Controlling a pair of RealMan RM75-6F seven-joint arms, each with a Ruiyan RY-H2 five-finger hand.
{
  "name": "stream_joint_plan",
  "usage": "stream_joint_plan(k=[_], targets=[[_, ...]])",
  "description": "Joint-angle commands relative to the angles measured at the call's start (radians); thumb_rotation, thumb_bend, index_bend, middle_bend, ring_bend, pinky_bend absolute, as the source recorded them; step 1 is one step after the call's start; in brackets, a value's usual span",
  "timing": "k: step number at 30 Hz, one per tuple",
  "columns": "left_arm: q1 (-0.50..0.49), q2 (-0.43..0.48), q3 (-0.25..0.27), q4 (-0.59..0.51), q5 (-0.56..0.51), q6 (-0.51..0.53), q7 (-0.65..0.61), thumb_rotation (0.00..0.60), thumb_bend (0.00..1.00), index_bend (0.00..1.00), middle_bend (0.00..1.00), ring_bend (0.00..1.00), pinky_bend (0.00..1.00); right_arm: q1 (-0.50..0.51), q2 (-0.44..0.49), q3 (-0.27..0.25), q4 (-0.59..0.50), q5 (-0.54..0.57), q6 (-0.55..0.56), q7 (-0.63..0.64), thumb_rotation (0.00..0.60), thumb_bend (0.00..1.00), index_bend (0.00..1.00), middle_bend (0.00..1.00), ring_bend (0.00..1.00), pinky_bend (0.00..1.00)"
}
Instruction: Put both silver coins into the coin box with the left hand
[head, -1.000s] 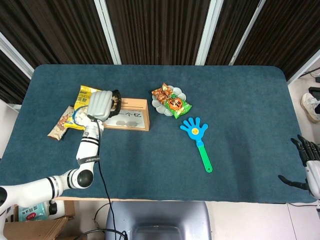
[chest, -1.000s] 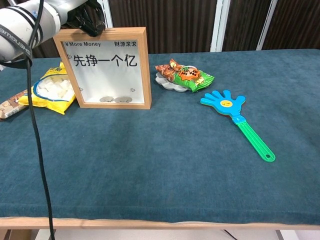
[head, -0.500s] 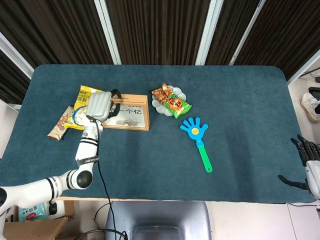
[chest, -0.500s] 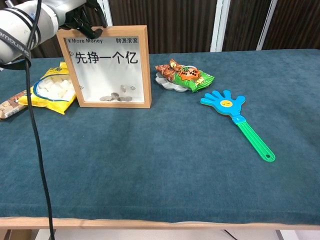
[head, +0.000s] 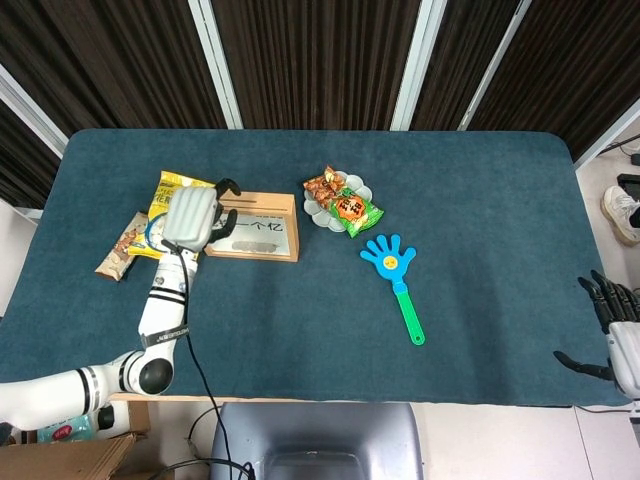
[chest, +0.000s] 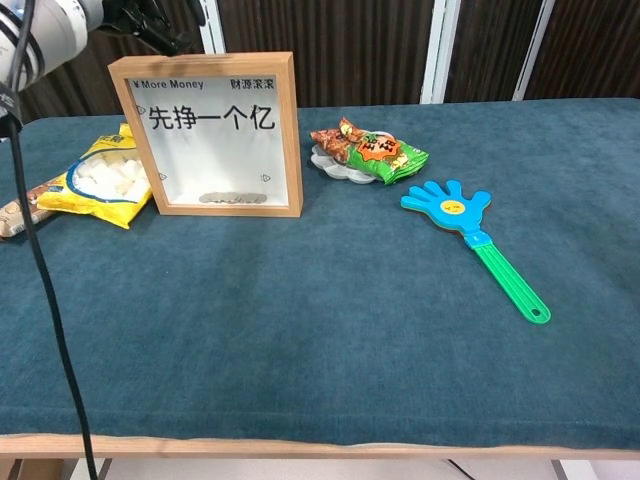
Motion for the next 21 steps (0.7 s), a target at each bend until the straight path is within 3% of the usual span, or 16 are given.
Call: stream_joint_plan(k=[1, 4, 7, 8, 10, 12, 14, 17, 21], targets=[[0.041, 0.044, 0.018, -0.078, 0.067, 0.048, -0.017, 0.600, 0.43, 0.40, 1.00, 1.00, 1.00, 0.001, -0.004, -0.001, -0.003, -0.004, 0.002, -0.011, 0.600, 0.15, 0.00, 0.00, 0.00, 0.00], [0.090, 0.094, 0.059, -0.151, 0.142, 0.092, -0.020, 0.600, 0.43, 0.36, 0.99, 1.00, 1.00, 0.001, -0.005, -0.002, -0.004, -0.005, 0.002, -0.015, 0.600, 0.15, 0.00, 0.00, 0.00, 0.00], [0.205, 0.188, 0.160, -0.281, 0.228, 0.169, -0.016, 0.600, 0.40, 0.26, 0.75, 0.90, 1.00, 0.003, -0.006, -0.003, -0.003, -0.005, -0.002, -0.018, 0.600, 0.15, 0.00, 0.00, 0.00, 0.00], [0.245, 0.213, 0.196, -0.307, 0.262, 0.201, -0.019, 0.600, 0.39, 0.22, 0.62, 0.78, 1.00, 0.004, -0.007, -0.004, -0.004, -0.004, -0.005, -0.021, 0.600, 0.15, 0.00, 0.00, 0.00, 0.00], [0.344, 0.271, 0.290, -0.351, 0.338, 0.270, -0.035, 0.600, 0.39, 0.15, 0.43, 0.50, 0.85, 0.006, -0.010, -0.006, -0.005, -0.006, -0.010, -0.031, 0.600, 0.15, 0.00, 0.00, 0.00, 0.00], [0.431, 0.319, 0.370, -0.369, 0.396, 0.329, -0.050, 0.600, 0.39, 0.09, 0.24, 0.20, 0.47, 0.008, -0.014, -0.009, -0.009, -0.008, -0.014, -0.046, 0.600, 0.15, 0.00, 0.00, 0.00, 0.00], [0.534, 0.358, 0.460, -0.383, 0.446, 0.392, -0.083, 0.600, 0.39, 0.06, 0.12, 0.05, 0.24, 0.009, -0.020, -0.010, -0.015, -0.007, -0.016, -0.070, 0.600, 0.15, 0.00, 0.00, 0.00, 0.00], [0.662, 0.359, 0.552, -0.343, 0.536, 0.487, -0.151, 0.600, 0.39, 0.04, 0.04, 0.00, 0.10, 0.011, -0.032, -0.010, -0.025, -0.003, -0.018, -0.113, 0.600, 0.15, 0.00, 0.00, 0.00, 0.00], [0.783, 0.313, 0.610, -0.201, 0.617, 0.564, -0.288, 0.600, 0.39, 0.01, 0.00, 0.00, 0.07, 0.017, -0.048, -0.015, -0.041, -0.017, -0.017, -0.164, 0.600, 0.15, 0.00, 0.00, 0.00, 0.00]])
